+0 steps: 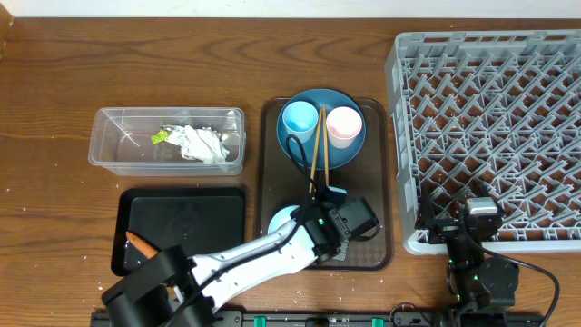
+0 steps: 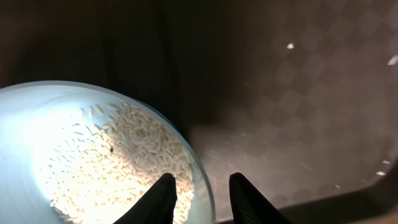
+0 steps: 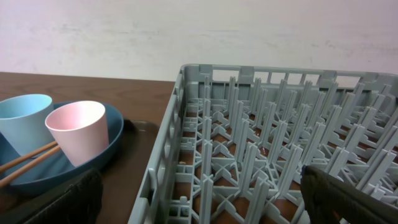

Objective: Sort waste into correct bins and load items into the dishwasher rack
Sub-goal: 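Lower the left gripper and pinch the white bowl's rim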

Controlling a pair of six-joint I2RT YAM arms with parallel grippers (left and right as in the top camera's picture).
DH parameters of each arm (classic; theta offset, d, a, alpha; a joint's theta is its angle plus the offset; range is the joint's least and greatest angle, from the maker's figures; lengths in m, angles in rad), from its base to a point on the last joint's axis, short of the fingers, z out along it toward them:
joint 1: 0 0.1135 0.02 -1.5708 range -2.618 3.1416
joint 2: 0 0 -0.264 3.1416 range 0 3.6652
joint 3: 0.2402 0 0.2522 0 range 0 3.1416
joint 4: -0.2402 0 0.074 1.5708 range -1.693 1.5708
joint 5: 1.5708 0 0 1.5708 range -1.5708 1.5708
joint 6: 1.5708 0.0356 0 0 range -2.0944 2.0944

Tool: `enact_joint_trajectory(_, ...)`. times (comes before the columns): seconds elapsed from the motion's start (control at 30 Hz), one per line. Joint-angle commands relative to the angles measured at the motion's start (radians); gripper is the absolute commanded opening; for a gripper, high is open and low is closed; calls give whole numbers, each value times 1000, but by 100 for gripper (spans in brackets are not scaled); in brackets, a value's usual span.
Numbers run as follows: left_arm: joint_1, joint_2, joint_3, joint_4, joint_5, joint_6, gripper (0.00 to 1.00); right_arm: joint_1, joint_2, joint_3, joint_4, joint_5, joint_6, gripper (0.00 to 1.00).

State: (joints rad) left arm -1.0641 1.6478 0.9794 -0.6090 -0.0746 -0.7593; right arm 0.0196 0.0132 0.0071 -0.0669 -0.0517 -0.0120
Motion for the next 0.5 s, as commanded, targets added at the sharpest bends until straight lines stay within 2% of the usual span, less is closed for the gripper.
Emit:
enact_joint_trajectory(0.0, -2, 17, -14, -2, -19, -2, 31, -3, 1, -2, -4, 0, -4, 99)
enact_joint_trajectory(0.13, -2, 17, -14, -2, -20, -2, 31, -3, 1, -2, -4, -1, -4, 99)
enact_joint_trajectory(0.27, -2, 17, -14, -2, -20, -2, 25, -3, 1, -2, -4, -1, -4, 99)
enact_joint_trajectory(0.47, -3, 17, -14, -2, -12, -25, 22, -3, 1, -2, -4, -1, -4, 99)
